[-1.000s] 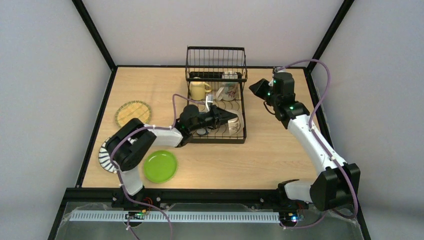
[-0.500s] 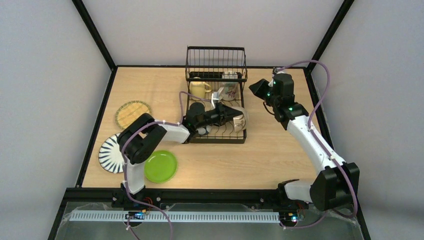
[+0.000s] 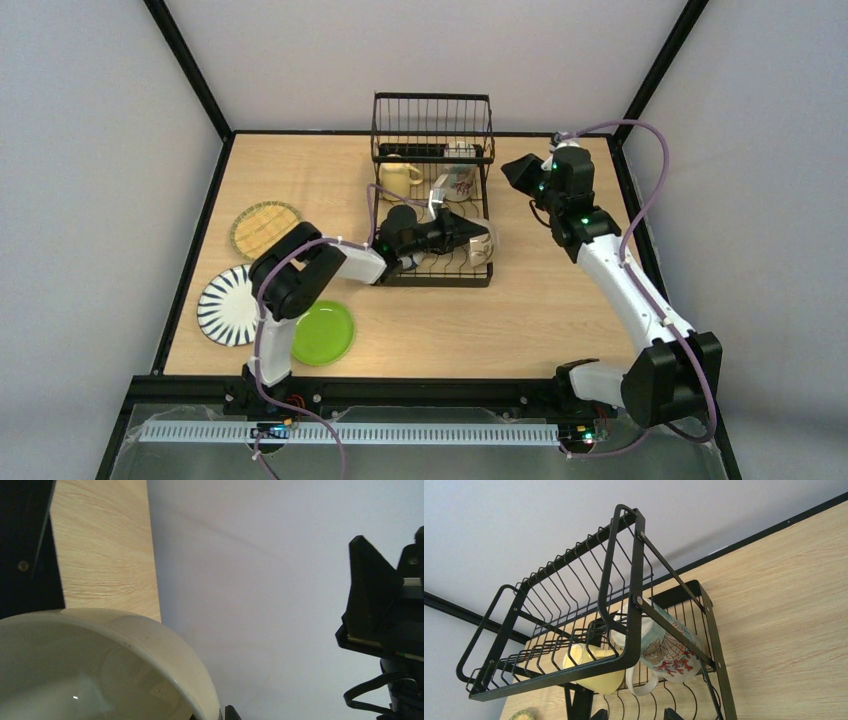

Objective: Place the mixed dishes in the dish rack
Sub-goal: Insert the bowl into the dish rack.

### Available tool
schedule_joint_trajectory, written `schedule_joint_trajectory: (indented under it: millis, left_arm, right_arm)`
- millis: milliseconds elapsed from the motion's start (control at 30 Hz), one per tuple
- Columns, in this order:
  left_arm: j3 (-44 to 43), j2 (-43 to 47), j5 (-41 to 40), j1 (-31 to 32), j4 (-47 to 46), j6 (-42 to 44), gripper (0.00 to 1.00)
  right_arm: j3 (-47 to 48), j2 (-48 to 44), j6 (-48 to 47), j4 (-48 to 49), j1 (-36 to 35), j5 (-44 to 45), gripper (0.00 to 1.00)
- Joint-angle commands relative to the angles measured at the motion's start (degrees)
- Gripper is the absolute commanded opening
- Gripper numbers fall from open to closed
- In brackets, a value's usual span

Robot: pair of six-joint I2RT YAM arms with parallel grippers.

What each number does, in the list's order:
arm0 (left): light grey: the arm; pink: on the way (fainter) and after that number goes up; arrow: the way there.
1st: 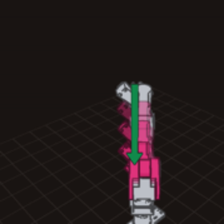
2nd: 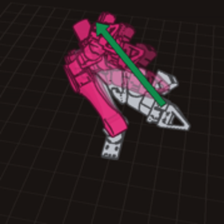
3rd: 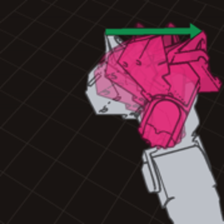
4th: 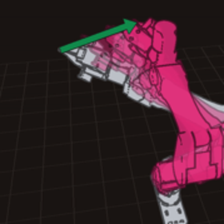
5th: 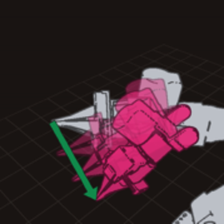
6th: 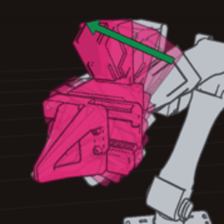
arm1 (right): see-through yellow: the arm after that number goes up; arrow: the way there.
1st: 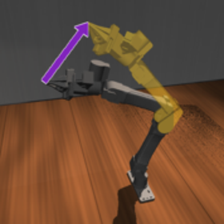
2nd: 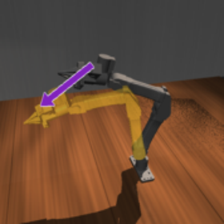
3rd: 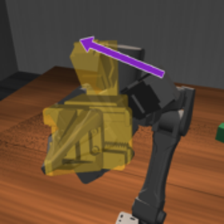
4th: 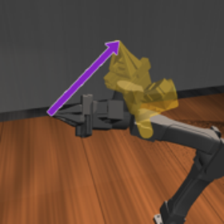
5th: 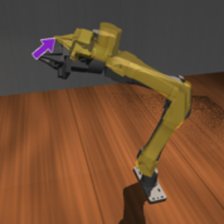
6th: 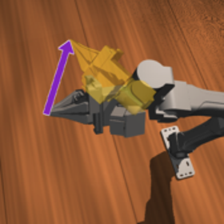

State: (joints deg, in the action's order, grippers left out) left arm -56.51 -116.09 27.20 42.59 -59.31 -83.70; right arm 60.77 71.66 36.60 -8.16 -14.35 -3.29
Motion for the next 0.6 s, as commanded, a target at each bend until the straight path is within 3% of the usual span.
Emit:
schedule_joint_trajectory:
  millis: [0,567]
  left_arm:
    - [-3.6,-1.3,0.6,0.2,-4.2,1.8,0.02]
    - [-7.1,-3.2,2.5,-1.0,5.6,9.1,0.02]
  right_arm:
    - [-1.1,-1.1,-0.9,1.7,0.3,0.6,0.62]
    - [-1.2,0.2,-1.6,3.6,0.3,0.8,0.62]
